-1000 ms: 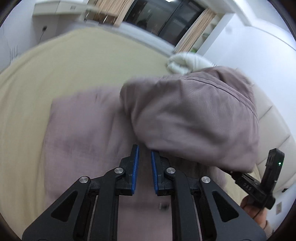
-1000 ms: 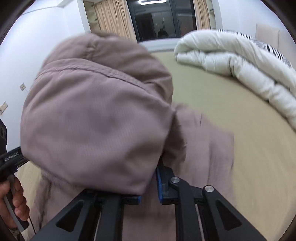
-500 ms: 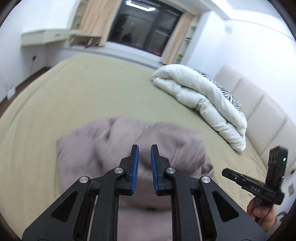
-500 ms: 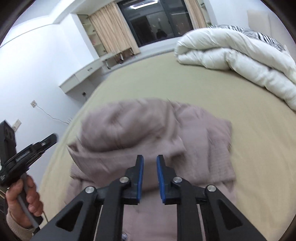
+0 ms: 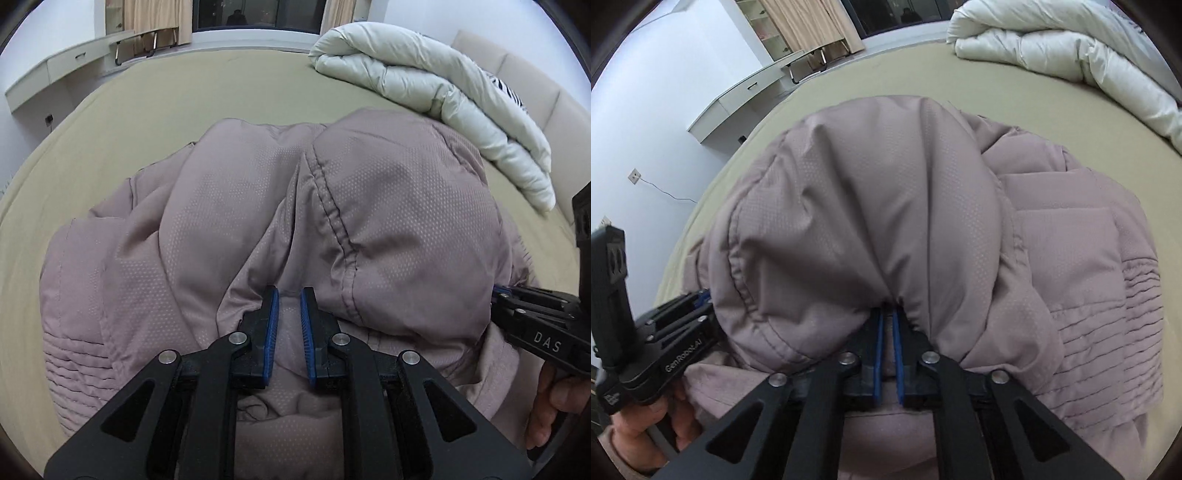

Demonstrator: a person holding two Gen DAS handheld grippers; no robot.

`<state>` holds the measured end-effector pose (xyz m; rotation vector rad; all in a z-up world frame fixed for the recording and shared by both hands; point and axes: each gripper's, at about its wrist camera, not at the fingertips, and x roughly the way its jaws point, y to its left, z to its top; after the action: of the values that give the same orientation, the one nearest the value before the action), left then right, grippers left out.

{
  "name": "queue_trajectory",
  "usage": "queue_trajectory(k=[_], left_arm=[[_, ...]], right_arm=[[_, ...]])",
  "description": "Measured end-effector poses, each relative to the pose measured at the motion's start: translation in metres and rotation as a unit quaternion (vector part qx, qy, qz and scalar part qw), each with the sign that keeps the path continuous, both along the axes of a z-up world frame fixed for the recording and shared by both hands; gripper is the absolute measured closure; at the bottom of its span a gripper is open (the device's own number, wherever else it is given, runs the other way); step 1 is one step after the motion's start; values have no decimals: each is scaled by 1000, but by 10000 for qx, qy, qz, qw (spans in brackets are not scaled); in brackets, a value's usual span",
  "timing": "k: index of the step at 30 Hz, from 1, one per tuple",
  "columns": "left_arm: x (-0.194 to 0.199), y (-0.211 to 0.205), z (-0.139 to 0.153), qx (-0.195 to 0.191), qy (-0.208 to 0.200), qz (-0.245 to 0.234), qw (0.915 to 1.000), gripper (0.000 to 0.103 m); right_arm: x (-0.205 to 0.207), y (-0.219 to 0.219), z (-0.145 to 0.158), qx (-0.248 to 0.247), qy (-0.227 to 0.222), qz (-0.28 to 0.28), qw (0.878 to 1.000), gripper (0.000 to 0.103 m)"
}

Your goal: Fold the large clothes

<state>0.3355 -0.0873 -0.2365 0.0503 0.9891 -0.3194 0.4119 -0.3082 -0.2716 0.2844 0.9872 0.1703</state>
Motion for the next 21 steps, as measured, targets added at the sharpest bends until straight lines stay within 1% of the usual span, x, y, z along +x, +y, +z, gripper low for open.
queue_trajectory(k=[2, 3, 4, 5, 6, 7, 8, 9, 11, 13, 14, 15, 16, 17, 18, 19, 21], left_arm=[[-1, 0, 2, -41, 69, 13, 10000, 91], [-1, 3, 8, -157, 126, 44, 9998, 91], [-1, 7, 13, -276, 94, 104, 9995, 91], [-10, 14, 30, -352, -109, 173, 9992, 91], [-20, 17, 47, -414, -343, 214, 9983, 91], [-26, 22, 61, -494, -536, 239, 9971, 91], [-29, 24, 73, -584, -684, 252, 9956, 91], [-28, 23, 87, -696, -809, 198, 9941, 91], [-20, 12, 97, -774, -825, 28, 9936, 91], [-5, -1, 92, -715, -755, -59, 9946, 91], [5, -10, 86, -668, -616, -77, 9958, 91], [20, -24, 74, -593, -423, -103, 9973, 91], [29, -29, 58, -468, -243, -100, 9986, 91], [35, -33, 41, -312, -33, -120, 9994, 91], [43, -39, 27, -241, 145, -131, 9995, 91], [46, -38, 11, -212, 219, -108, 9995, 91], [47, -39, -4, -85, 107, -117, 9998, 91]], right_arm=[[-2, 7, 0, -288, -58, 93, 9995, 98], [-3, 10, 4, -346, 0, 142, 9993, 98], [-3, 7, 11, -306, 75, 126, 9994, 98], [-5, 1, 22, -211, 66, 14, 9998, 96], [-10, -7, 39, -60, -134, -128, 9998, 90], [-14, -14, 58, 19, -418, -245, 9988, 87], [-16, -17, 73, 40, -641, -308, 9975, 79], [-13, -19, 83, 70, -762, -312, 9966, 75], [6, -15, 95, 125, -782, -185, 9967, 75], [30, -5, 93, 6, -697, -34, 9976, 75], [41, -1, 85, -30, -572, 33, 9984, 75], [51, 2, 80, -84, -446, 67, 9989, 75], [61, 5, 68, -181, -306, 107, 9993, 75], [72, 8, 49, -314, -89, 132, 9994, 76], [79, 6, 39, -403, 58, 102, 9991, 79], [83, 6, 28, -449, 128, 87, 9989, 79], [84, 4, 14, -411, 20, 56, 9991, 79]])
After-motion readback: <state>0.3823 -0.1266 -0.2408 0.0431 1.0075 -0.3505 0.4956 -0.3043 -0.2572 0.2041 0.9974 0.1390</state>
